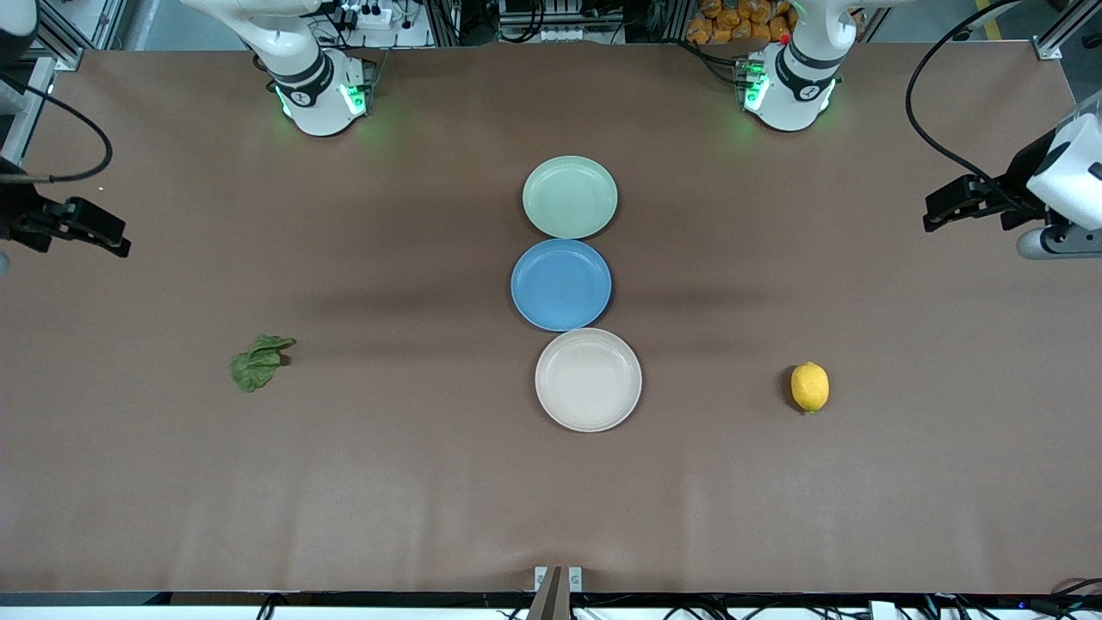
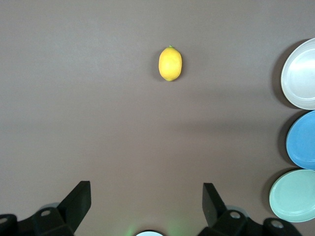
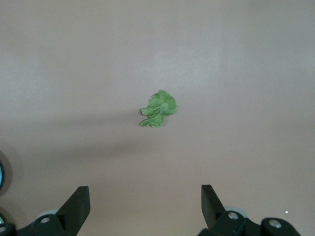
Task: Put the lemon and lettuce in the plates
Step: 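Lower the right gripper to the lettuce while the left gripper approaches the lemon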
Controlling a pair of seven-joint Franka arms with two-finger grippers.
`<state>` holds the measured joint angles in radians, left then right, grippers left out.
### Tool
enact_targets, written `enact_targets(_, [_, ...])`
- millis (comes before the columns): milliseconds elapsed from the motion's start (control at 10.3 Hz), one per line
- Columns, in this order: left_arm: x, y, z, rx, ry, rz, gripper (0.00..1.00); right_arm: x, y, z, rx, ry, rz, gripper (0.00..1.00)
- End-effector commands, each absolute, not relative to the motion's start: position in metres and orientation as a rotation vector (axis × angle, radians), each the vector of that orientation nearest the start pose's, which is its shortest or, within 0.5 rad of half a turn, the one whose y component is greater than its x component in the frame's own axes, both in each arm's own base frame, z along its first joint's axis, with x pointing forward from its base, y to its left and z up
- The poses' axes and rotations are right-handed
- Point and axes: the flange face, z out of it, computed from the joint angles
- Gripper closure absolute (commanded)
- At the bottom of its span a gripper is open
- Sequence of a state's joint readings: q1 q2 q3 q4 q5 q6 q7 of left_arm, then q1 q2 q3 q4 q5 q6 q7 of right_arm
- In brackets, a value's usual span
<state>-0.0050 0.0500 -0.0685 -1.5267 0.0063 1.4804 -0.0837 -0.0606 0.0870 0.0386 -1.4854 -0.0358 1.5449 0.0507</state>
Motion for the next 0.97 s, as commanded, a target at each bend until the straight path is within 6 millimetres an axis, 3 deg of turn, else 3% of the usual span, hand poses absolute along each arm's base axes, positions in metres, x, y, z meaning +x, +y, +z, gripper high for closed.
enact_targets(0, [0.559,-0.041,0.602,-3.123,-0.017,0.186,0.00,0.583,-0.036,0.571,-3.108,0.163,0.064,0.00])
enact_targets(680, [0.563,-0.053,0.561,-3.103,-0.066,0.310,0.00,0.565,-0.049,0.396,-3.095,0.225,0.027,0.00])
enact_targets(874, [0.568,-0.063,0.553,-3.100,-0.068,0.312,0.00,0.566,-0.050,0.332,-3.092,0.251,0.041,0.00])
